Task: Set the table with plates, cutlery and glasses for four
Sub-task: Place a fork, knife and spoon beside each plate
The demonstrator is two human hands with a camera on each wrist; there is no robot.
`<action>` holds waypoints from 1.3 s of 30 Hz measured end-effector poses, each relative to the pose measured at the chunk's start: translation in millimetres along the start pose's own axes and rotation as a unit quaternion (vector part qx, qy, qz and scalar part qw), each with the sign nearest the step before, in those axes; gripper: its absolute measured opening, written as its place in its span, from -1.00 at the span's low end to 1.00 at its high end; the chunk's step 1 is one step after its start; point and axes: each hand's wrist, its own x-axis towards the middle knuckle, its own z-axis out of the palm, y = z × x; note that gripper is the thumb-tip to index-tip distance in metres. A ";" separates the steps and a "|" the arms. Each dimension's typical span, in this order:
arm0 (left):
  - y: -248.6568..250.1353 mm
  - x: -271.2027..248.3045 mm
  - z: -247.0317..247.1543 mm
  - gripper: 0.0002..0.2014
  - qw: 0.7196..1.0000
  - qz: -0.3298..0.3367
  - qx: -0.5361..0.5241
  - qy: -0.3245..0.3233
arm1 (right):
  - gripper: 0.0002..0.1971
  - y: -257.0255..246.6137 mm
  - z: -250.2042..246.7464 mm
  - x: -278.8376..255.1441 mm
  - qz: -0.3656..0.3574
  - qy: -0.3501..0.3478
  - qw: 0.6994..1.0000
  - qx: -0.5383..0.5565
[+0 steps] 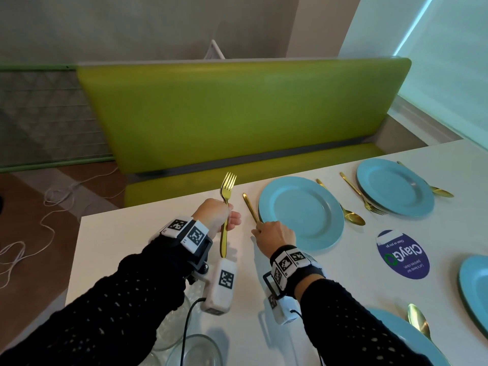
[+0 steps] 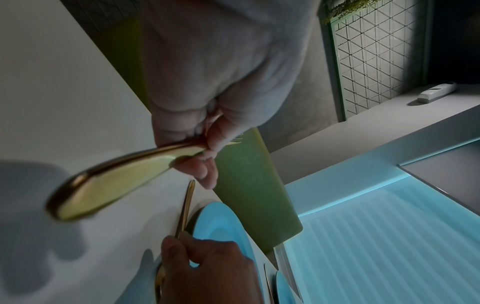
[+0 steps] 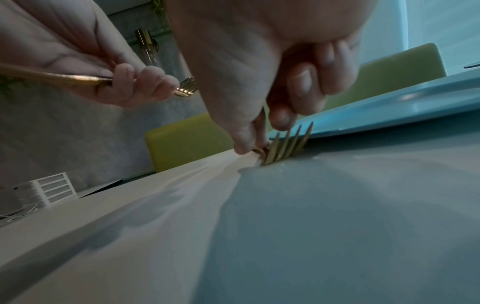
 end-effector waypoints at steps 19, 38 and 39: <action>4.8 -48.2 50.9 -0.87 0.991 0.043 -0.027 -0.127 | -0.74 39.2 -72.8 -79.1 -0.001 0.052 0.937 0.347; -35.3 -172.0 220.0 -0.81 0.965 0.034 -0.080 -0.248 | -0.84 229.4 -68.1 -186.8 0.085 0.033 0.841 0.533; -39.3 -174.6 228.8 -0.80 0.967 0.032 -0.080 -0.241 | -0.82 240.7 -65.0 -190.4 0.092 0.033 0.840 0.534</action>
